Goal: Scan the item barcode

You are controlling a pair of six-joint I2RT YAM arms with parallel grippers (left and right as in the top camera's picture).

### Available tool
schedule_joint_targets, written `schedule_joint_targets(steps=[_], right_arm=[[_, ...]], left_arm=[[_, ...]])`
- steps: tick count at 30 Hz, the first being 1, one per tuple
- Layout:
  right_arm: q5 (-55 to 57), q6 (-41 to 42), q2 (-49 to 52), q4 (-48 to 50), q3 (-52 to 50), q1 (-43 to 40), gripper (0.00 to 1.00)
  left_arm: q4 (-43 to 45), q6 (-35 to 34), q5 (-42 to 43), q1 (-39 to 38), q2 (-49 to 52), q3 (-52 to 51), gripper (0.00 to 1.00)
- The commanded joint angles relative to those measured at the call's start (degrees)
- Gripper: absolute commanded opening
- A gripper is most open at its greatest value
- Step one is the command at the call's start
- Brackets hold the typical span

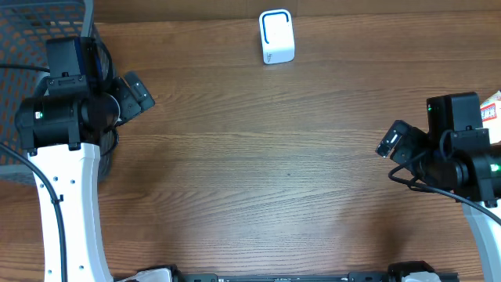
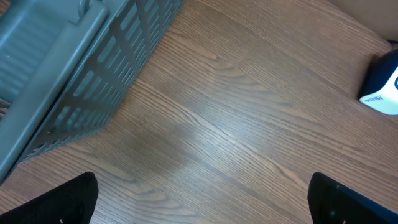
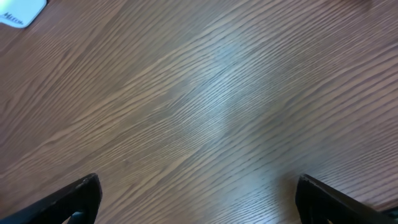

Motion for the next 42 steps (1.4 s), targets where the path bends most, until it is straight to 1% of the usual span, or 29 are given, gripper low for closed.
schedule_joint_targets(steps=[1,15,19,23,24,28,31,42], right_arm=[[-0.9,0.2,0.0,0.1,-0.3,0.2,1.00],[-0.3,0.0,0.3,-0.2,-0.4,0.2,1.00],[-0.7,-1.7,0.3,2.4,-1.6,0.2,1.00],[-1.4,-3.3,0.2,7.4,-5.2,0.2,1.00],[-2.4,-6.3,-0.8,11.8,-8.0,0.2,1.00],[-6.8,-14.0,-5.9,24.3,-15.9,0.2,1.00],[-10.6,-18.6,-12.3,34.8,-23.8,0.2,1.00],[-11.4,-19.6,-40.3,64.5,-54.3,0.2,1.00]], left_arm=[[0.0,-0.5,-0.7,0.0,0.0,0.5,1.00],[0.0,-0.5,-0.7,0.0,0.0,0.5,1.00],[0.0,-0.5,-0.7,0.0,0.0,0.5,1.00],[0.0,-0.5,-0.7,0.0,0.0,0.5,1.00],[0.0,-0.5,-0.7,0.0,0.0,0.5,1.00],[0.0,-0.5,-0.7,0.0,0.0,0.5,1.00],[0.0,-0.5,-0.7,0.0,0.0,0.5,1.00],[0.0,-0.5,-0.7,0.0,0.0,0.5,1.00]])
